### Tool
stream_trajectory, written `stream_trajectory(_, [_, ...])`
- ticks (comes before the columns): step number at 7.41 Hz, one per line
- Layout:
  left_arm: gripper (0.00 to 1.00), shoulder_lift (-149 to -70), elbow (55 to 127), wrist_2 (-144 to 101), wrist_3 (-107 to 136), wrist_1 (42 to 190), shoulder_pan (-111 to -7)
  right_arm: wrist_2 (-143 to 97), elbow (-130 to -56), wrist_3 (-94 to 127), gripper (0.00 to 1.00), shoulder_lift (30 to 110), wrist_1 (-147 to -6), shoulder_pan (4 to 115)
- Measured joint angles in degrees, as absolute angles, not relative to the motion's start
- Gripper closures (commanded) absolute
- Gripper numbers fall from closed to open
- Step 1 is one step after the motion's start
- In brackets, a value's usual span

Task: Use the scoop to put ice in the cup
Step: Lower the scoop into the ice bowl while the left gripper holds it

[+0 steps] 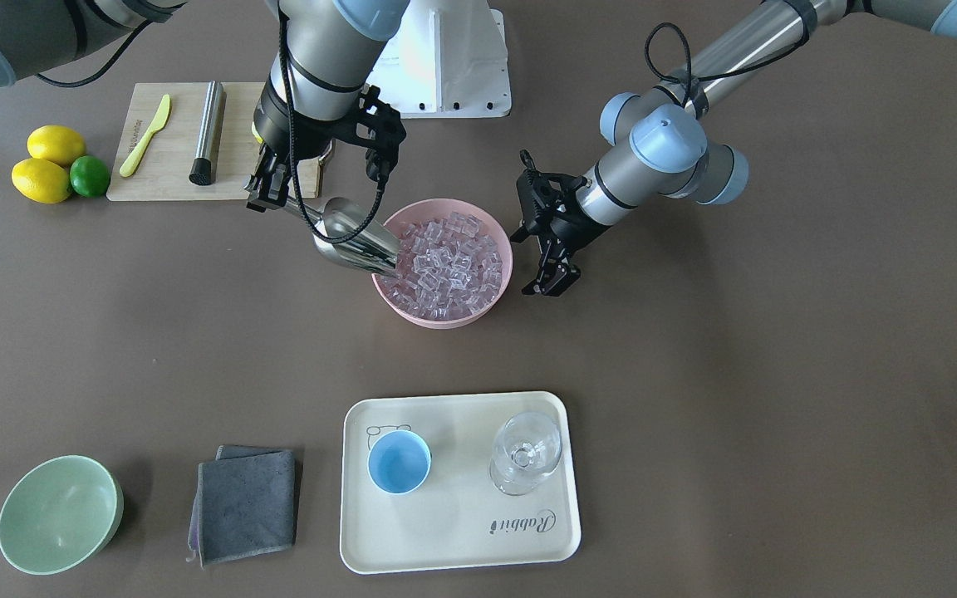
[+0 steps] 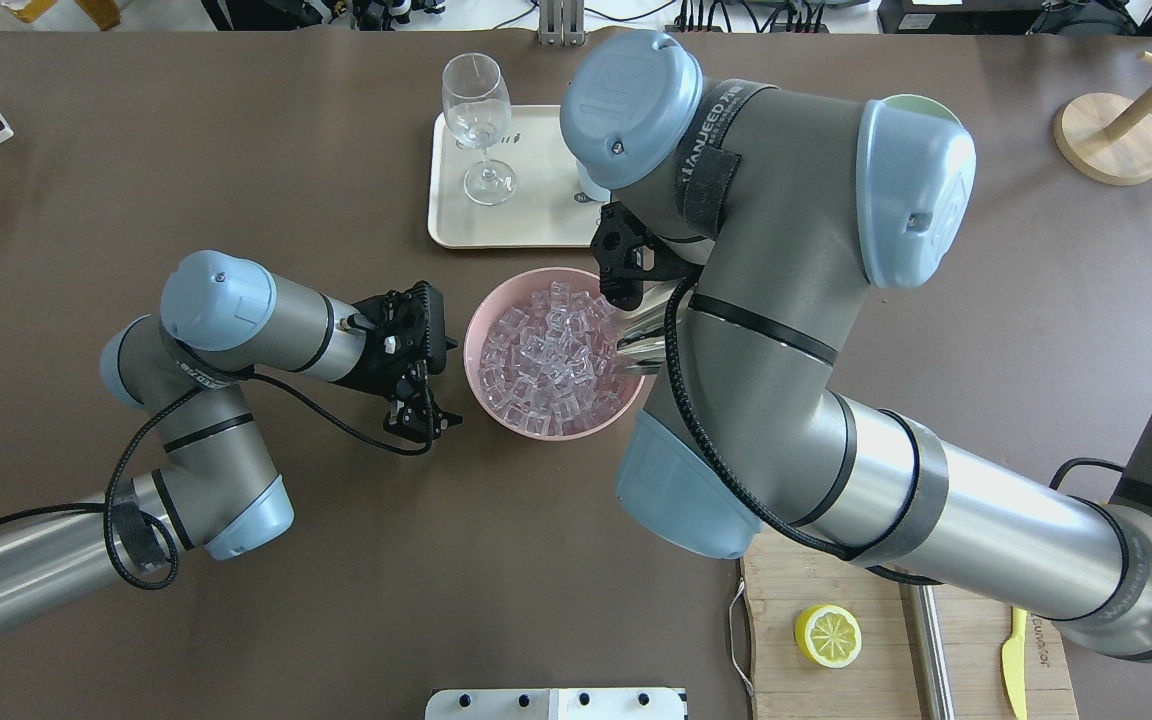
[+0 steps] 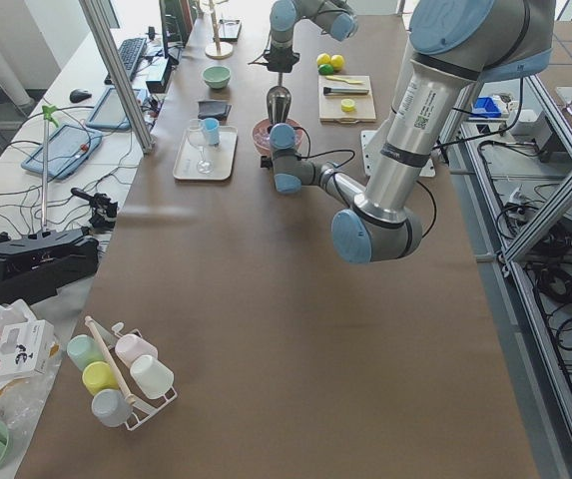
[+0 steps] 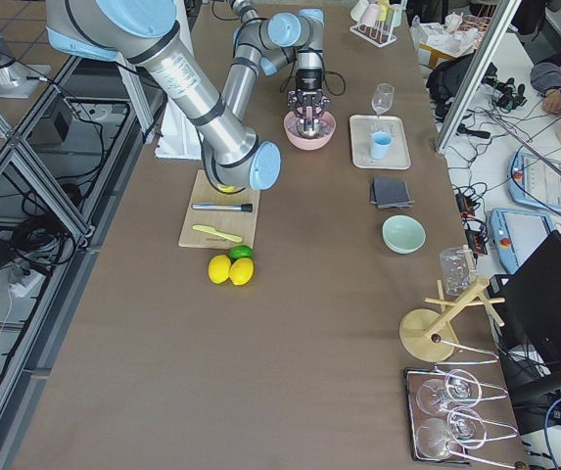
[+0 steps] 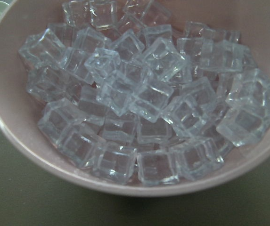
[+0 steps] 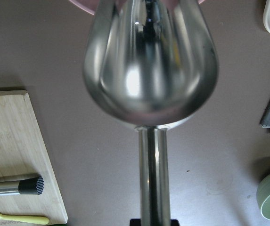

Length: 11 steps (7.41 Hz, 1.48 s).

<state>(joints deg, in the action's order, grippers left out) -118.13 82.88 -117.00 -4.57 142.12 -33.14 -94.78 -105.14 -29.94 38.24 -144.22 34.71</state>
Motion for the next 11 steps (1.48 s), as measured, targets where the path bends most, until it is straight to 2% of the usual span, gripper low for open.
stream_trajectory(5, [0.01, -118.1, 82.9, -117.0, -4.6, 142.1, -33.1, -93.4, -100.1, -28.7, 1.00, 34.9, -144.4, 32.8])
stream_trajectory(11, [0.01, -118.1, 82.8, -117.0, -4.6, 142.1, -33.1, -92.2, -97.0, -27.7, 1.00, 34.6, -141.0, 31.8])
